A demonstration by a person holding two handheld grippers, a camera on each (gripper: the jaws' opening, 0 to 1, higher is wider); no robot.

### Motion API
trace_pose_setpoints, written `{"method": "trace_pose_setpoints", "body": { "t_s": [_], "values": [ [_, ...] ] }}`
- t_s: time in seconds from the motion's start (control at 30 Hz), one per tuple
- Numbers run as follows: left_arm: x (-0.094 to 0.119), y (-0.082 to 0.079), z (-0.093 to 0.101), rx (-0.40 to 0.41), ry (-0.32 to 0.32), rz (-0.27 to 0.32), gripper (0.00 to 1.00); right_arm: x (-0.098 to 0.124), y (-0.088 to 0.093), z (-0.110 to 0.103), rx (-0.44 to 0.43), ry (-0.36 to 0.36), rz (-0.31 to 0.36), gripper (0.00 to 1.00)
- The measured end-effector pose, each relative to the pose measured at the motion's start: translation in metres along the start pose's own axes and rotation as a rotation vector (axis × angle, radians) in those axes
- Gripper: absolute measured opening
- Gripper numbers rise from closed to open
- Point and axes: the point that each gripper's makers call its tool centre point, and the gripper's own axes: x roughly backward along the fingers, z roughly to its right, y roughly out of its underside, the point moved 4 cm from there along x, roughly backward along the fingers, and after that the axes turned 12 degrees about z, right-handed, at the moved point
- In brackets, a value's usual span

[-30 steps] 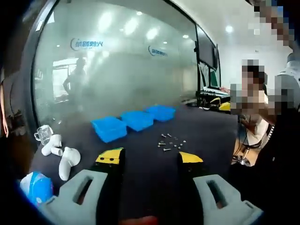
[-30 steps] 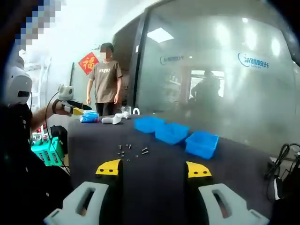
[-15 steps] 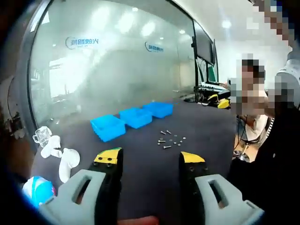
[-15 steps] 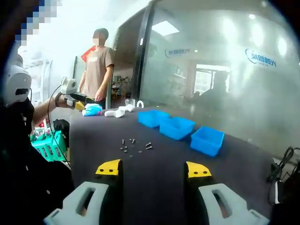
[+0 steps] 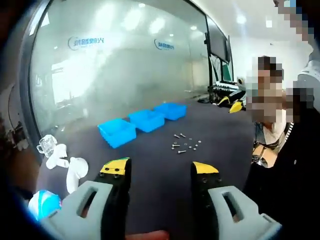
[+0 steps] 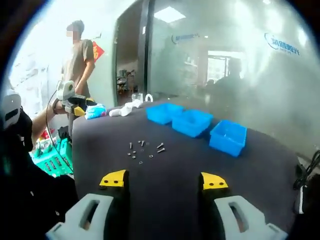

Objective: Sort the screws, nuts, and washers into the corresponding bins

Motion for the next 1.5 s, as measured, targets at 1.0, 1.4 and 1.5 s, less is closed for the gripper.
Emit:
{"method": "trace_pose_setpoints", "body": {
  "t_s": [1.0, 1.4, 1.5],
  "values": [
    [0.011, 0.02, -0.012, 0.034, -0.038, -0.007, 0.47, -0.131, 0.002, -0.018, 0.059, -0.095, -0.254, 0.37],
    [0.011, 0.02, -0.017, 0.035, -0.048, 0.009, 0.47, -0.161, 0.018, -0.013, -0.042, -0.063, -0.369, 0.35],
    [0.012, 0.019, -0.016, 0.036, -0.043, 0.013, 0.47, -0.165, 0.015, -0.014, -0.055, -0.06, -0.38, 0.35]
  ]
}}
